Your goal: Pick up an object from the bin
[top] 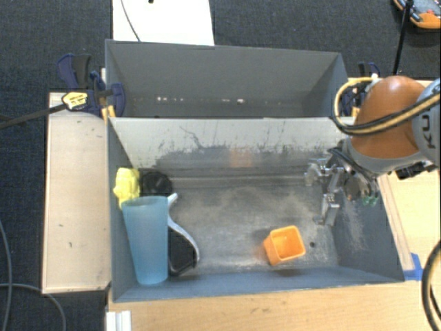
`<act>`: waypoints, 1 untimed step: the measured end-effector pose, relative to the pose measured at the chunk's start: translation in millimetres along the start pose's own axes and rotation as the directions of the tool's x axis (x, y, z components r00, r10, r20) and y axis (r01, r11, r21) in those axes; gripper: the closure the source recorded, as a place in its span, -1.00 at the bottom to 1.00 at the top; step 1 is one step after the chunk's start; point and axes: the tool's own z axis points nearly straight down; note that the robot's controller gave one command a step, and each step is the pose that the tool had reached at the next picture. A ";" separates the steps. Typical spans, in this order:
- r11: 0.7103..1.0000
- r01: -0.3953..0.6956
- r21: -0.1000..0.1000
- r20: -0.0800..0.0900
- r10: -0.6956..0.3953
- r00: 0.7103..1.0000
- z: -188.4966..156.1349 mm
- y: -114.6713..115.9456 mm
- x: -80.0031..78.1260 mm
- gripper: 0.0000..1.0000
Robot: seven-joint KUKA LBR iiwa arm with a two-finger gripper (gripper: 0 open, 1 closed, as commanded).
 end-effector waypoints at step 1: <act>1.000 0.002 0.001 0.008 -0.002 1.000 -4.6 0.1 -1.8 -1.00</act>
Offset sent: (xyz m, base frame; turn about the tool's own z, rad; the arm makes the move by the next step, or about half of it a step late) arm -0.0588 0.0340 -0.0599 -0.0064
